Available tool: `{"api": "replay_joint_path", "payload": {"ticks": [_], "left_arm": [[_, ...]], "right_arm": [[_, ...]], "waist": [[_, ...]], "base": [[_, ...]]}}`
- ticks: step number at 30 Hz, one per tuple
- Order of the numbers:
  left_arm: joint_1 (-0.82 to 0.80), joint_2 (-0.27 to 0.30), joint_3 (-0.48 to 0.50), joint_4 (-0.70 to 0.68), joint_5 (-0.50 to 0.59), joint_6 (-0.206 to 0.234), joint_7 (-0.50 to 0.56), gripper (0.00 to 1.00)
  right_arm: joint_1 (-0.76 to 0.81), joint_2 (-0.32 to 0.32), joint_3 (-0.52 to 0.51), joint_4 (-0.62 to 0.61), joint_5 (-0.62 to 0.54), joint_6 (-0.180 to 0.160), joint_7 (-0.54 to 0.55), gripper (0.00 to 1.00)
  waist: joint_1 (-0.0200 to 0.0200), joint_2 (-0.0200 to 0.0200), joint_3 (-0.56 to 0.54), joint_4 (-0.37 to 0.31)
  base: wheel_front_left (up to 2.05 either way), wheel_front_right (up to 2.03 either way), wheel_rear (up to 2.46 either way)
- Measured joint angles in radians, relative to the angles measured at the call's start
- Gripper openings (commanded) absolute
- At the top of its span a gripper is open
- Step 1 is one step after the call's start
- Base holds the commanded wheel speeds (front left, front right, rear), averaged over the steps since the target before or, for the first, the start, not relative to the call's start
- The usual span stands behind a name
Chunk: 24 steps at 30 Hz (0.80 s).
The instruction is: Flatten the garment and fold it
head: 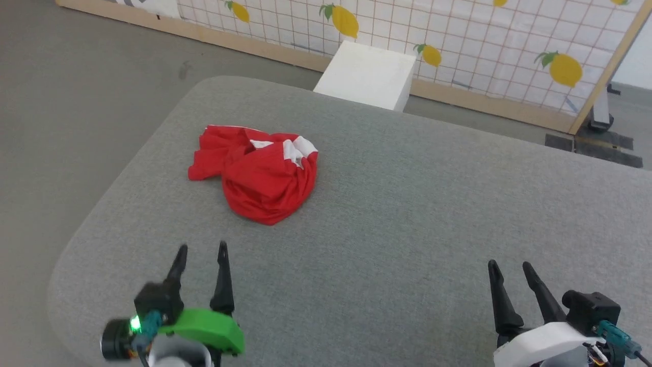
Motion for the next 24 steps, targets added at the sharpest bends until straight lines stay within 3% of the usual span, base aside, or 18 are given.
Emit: {"api": "replay_joint_path", "payload": {"ticks": [6,11,16,24], "left_arm": [[-0.225,0.052,0.008,0.059,-0.013,-0.049,0.108,1.00],[-0.452,0.079,0.053,0.231,-0.102,-0.088,0.295,1.00],[-0.626,0.105,0.121,0.402,-0.196,-0.070,0.492,1.00],[-0.695,0.121,0.153,0.553,-0.235,-0.021,0.636,1.00]], "right_arm": [[-0.010,0.000,-0.023,-0.044,-0.035,0.000,0.030,1.00],[-0.035,0.000,-0.028,-0.097,-0.064,0.000,0.066,1.00],[-0.069,0.000,-0.037,-0.164,-0.101,0.000,0.107,1.00],[-0.070,0.000,-0.071,-0.225,-0.113,0.000,0.136,1.00]], "waist": [[0.0000,0.0000,0.041,-0.032],[-0.0001,0.0000,0.090,-0.062],[0.0000,0.0000,0.156,-0.106],[0.0000,0.0000,0.262,-0.186]], "base": [[0.00,0.00,0.00],[0.00,0.00,0.00],[0.00,0.00,0.00],[0.00,0.00,0.00]]}}
